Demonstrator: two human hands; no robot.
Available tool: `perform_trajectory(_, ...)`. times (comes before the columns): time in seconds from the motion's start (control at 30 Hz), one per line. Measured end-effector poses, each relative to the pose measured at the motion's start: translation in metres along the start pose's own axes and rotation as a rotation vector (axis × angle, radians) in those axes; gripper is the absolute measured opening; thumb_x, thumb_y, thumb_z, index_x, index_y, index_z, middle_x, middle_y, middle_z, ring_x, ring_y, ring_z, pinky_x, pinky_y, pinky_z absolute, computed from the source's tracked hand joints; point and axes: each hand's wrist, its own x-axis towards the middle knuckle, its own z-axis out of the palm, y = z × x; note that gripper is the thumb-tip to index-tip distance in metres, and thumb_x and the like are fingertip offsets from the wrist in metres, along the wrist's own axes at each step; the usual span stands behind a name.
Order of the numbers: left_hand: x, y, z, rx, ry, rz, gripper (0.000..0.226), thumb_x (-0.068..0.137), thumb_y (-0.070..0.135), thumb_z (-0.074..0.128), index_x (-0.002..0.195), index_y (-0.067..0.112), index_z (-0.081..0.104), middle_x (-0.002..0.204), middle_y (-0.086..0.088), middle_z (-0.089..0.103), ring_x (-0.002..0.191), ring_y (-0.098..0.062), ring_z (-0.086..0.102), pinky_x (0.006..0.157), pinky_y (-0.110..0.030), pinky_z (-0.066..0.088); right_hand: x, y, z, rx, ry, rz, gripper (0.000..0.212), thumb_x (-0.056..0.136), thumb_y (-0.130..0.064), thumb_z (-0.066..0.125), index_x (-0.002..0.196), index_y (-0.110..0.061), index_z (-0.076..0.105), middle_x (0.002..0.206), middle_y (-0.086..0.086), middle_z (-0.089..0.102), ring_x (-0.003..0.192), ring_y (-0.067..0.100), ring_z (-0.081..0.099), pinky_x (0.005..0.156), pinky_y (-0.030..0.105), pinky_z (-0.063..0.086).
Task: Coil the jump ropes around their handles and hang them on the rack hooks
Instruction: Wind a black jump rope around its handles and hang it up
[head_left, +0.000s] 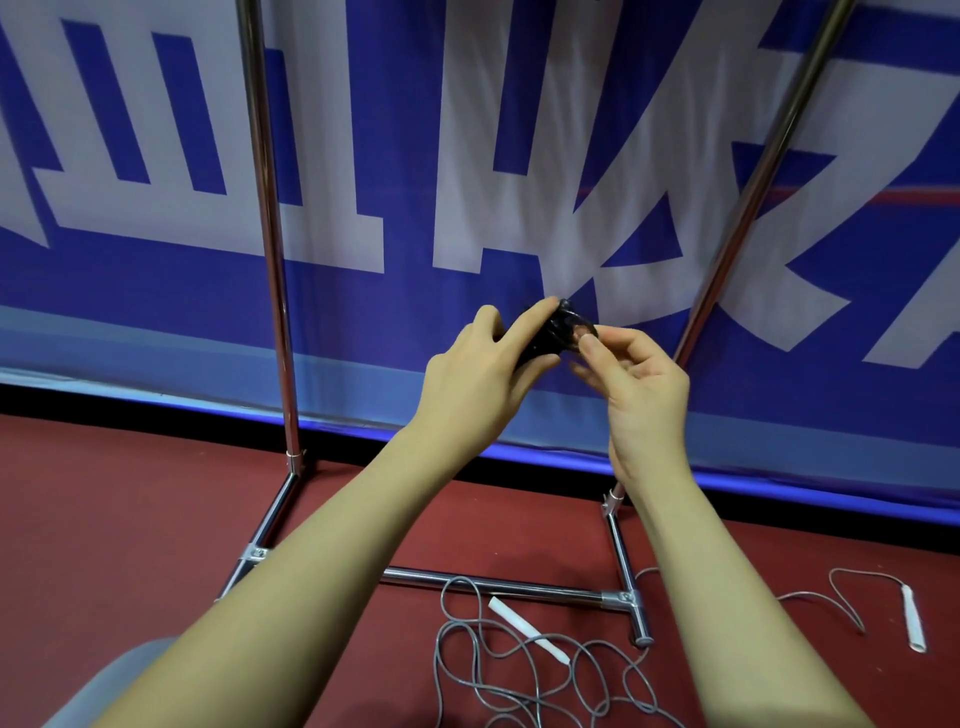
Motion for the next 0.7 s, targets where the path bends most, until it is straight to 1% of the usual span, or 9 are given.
perform_trajectory(0.07,-0.002,-0.002,-0.001,-0.099,0.026,0.009,0.049,0.095,0.046,0.053,0.142,0.039,0.042,0.09,0.001,0.039,0.068,-0.017,0.041,0.054,-0.03,0.04,-0.001,-0.001,0.001,0.019,0.018,-0.006,0.015,0.088,-0.003,0.064,0.086,-0.016,0.07,0.079,-0.005,0.072,0.077,0.011,0.066,0.076,0.027,0.055)
perform_trajectory(0.17,-0.005,-0.003,0.004,-0.207,0.009,-0.011,0.047,0.092,0.051,0.048,0.136,0.048,0.035,0.091,0.005,0.04,0.07,-0.015,0.044,0.059,-0.035,0.048,0.0,-0.001,0.0,0.151,0.019,0.058,0.017,0.089,0.0,0.061,0.095,-0.013,0.069,0.075,-0.005,0.071,0.071,0.01,0.063,0.07,0.022,0.052)
perform_trajectory(0.27,-0.006,-0.003,0.004,-0.278,-0.016,-0.002,0.045,0.091,0.051,0.05,0.134,0.048,0.037,0.092,0.009,0.039,0.074,-0.012,0.044,0.064,-0.035,0.049,0.004,0.001,-0.002,0.231,-0.006,0.126,0.027,0.09,0.002,0.057,0.113,-0.012,0.061,0.07,-0.005,0.068,0.065,0.006,0.059,0.073,0.022,0.049)
perform_trajectory(0.33,-0.005,-0.004,0.003,-0.326,-0.045,0.0,0.044,0.09,0.05,0.052,0.132,0.05,0.037,0.093,0.009,0.039,0.076,-0.011,0.046,0.069,-0.036,0.05,0.004,0.002,-0.002,0.268,-0.043,0.154,0.03,0.092,0.002,0.053,0.12,-0.01,0.058,0.073,-0.002,0.067,0.065,0.005,0.058,0.075,0.022,0.049)
perform_trajectory(0.47,-0.005,-0.007,0.003,-0.388,-0.116,-0.012,0.045,0.089,0.051,0.051,0.132,0.052,0.037,0.094,0.008,0.041,0.078,-0.015,0.056,0.077,-0.043,0.051,0.005,0.002,-0.003,0.307,-0.155,0.185,0.028,0.095,0.003,0.044,0.117,-0.005,0.06,0.092,0.004,0.068,0.078,0.01,0.063,0.071,0.02,0.051)
perform_trajectory(0.53,-0.006,-0.009,0.003,-0.409,-0.131,-0.006,0.045,0.089,0.053,0.049,0.132,0.053,0.037,0.093,0.008,0.04,0.079,-0.017,0.058,0.078,-0.045,0.051,0.007,0.001,-0.005,0.307,-0.191,0.179,0.026,0.095,0.004,0.043,0.111,-0.005,0.061,0.093,0.004,0.067,0.081,0.01,0.064,0.07,0.019,0.051)
perform_trajectory(0.6,-0.006,-0.009,0.004,-0.413,-0.142,0.007,0.046,0.088,0.056,0.047,0.132,0.055,0.035,0.094,0.009,0.04,0.079,-0.017,0.059,0.079,-0.045,0.051,0.008,0.002,-0.007,0.328,-0.202,0.159,0.019,0.091,0.003,0.05,0.105,-0.006,0.06,0.092,0.005,0.066,0.085,0.011,0.064,0.074,0.02,0.051)
perform_trajectory(0.63,-0.007,-0.009,0.004,-0.411,-0.148,0.011,0.047,0.087,0.057,0.046,0.132,0.056,0.034,0.096,0.009,0.041,0.079,-0.017,0.059,0.079,-0.045,0.051,0.009,0.002,-0.008,0.342,-0.202,0.154,0.017,0.087,0.0,0.058,0.103,-0.007,0.06,0.095,0.006,0.065,0.089,0.013,0.064,0.077,0.021,0.051)
perform_trajectory(0.7,-0.007,-0.008,0.004,-0.409,-0.15,0.017,0.046,0.088,0.057,0.046,0.132,0.056,0.033,0.106,0.011,0.042,0.081,-0.016,0.06,0.079,-0.045,0.052,0.01,0.005,-0.01,0.362,-0.198,0.147,0.03,0.075,-0.008,0.073,0.102,-0.007,0.058,0.1,0.008,0.062,0.095,0.017,0.061,0.082,0.023,0.051)
